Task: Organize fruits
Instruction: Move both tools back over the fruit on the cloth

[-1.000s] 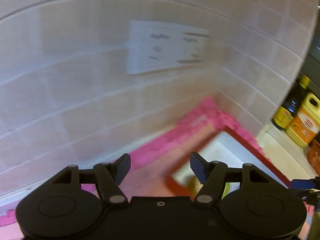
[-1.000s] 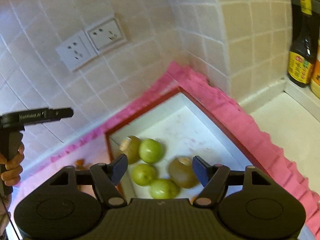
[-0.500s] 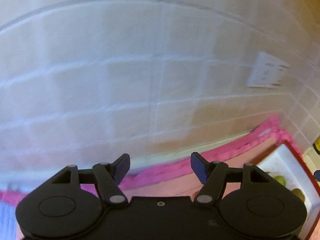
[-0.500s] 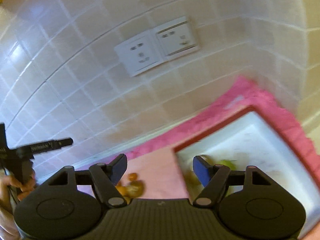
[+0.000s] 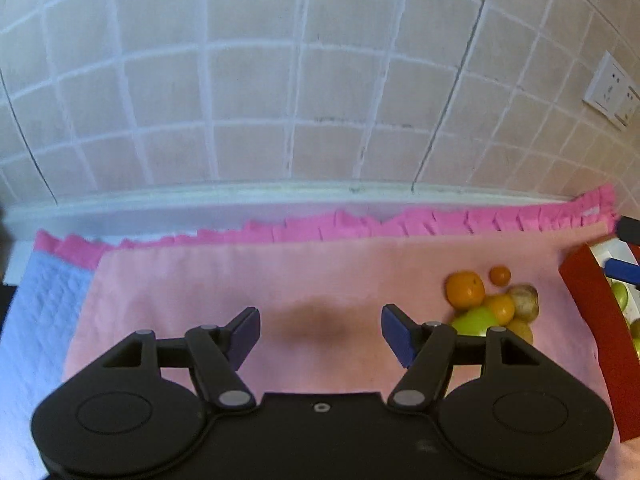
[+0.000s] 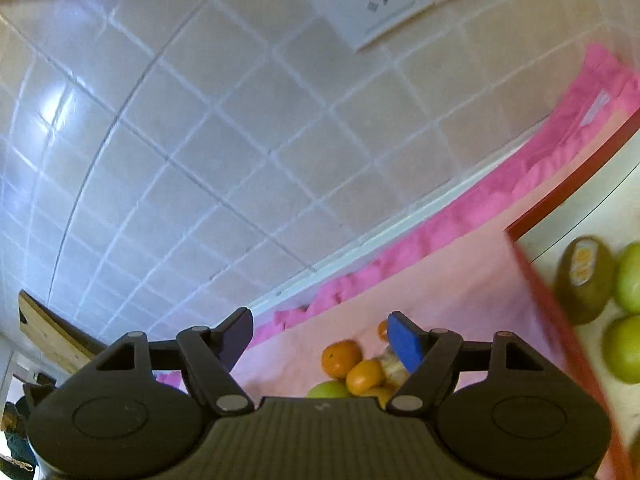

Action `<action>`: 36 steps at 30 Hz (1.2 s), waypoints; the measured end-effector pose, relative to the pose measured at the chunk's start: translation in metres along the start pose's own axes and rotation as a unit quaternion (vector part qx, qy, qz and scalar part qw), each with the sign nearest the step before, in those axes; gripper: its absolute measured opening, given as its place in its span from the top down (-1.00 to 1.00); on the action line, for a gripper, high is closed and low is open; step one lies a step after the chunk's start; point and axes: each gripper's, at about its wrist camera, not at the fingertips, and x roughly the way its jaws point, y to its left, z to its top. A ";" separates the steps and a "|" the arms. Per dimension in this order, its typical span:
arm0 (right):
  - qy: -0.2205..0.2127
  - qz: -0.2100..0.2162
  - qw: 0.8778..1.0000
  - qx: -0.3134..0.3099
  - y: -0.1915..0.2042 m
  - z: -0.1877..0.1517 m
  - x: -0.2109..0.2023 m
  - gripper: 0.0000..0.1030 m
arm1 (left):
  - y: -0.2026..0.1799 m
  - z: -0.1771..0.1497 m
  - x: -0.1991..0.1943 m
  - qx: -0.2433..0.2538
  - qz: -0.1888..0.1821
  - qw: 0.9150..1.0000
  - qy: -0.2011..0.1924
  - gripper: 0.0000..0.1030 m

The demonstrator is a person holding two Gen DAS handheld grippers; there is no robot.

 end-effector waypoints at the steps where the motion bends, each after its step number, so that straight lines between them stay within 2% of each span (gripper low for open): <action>1: 0.004 0.001 1.000 0.001 0.000 -0.003 0.004 -0.47 | 0.003 -0.006 0.000 -0.001 -0.003 1.000 0.001 -0.55; 10: 0.038 -0.017 0.998 0.044 -0.024 -0.032 0.034 -0.48 | -0.017 -0.032 0.023 0.040 -0.025 0.998 0.034 -0.55; 17: 0.063 -0.042 0.996 0.049 -0.037 -0.048 0.052 -0.48 | -0.042 -0.045 0.036 0.085 -0.038 0.994 0.055 -0.55; 23: 0.070 -0.067 0.994 0.051 -0.047 -0.056 0.059 -0.48 | -0.049 -0.055 0.046 0.095 -0.039 0.992 0.070 -0.55; 27: 0.072 -0.087 0.992 0.055 -0.054 -0.060 0.062 -0.48 | -0.049 -0.062 0.052 0.092 -0.041 0.992 0.075 -0.55; 36: 0.067 -0.084 0.993 0.054 -0.059 -0.066 0.063 -0.49 | -0.059 -0.067 0.054 0.117 -0.031 0.990 0.068 -0.56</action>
